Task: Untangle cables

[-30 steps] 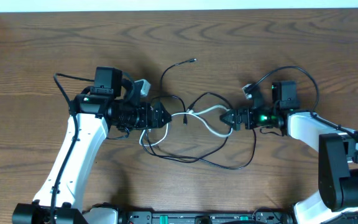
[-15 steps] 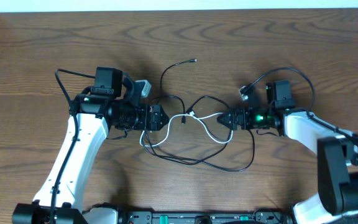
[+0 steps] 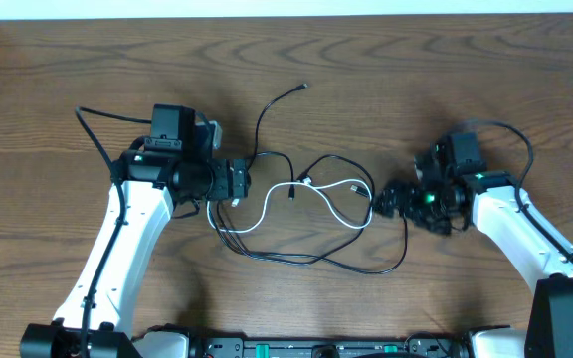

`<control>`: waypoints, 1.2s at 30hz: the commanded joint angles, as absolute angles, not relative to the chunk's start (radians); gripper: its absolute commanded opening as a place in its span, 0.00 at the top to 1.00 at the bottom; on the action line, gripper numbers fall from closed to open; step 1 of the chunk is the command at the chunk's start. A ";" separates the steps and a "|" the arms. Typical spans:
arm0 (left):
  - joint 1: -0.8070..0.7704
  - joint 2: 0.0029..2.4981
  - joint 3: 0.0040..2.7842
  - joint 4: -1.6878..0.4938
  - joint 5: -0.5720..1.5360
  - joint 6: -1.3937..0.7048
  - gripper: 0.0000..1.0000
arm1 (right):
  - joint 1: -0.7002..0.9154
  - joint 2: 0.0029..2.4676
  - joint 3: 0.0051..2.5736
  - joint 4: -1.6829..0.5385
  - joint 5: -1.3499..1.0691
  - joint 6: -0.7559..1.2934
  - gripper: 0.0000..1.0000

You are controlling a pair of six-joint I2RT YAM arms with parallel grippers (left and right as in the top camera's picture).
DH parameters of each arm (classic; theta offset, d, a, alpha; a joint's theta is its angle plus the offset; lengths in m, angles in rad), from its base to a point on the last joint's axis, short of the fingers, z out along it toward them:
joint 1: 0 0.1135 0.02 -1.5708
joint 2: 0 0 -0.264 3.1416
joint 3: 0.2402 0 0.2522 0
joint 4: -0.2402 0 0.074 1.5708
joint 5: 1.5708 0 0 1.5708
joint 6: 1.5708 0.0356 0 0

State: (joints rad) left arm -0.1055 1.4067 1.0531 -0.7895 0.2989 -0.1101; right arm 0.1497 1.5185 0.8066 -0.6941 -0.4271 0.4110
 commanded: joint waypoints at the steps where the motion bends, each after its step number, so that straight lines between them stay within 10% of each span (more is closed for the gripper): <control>1: -0.101 1.422 1.050 -0.764 0.267 -0.154 0.01 | 0.171 1.519 0.805 -0.757 -0.387 0.445 0.01; 7: -0.060 1.422 1.050 -0.742 0.276 -0.252 0.02 | 0.254 1.519 0.780 -0.752 -0.395 0.561 0.01; 17: 0.088 1.423 1.050 -0.731 0.275 -0.260 0.02 | 0.398 1.540 0.728 -0.419 -0.229 0.748 0.30; 31: 0.110 1.423 1.050 -0.757 0.275 -0.260 0.02 | 0.521 1.641 0.732 -0.008 0.076 0.604 0.41; 36: 0.110 1.423 1.050 -0.757 0.275 -0.260 0.02 | 0.494 1.651 0.909 -0.200 0.026 0.499 0.45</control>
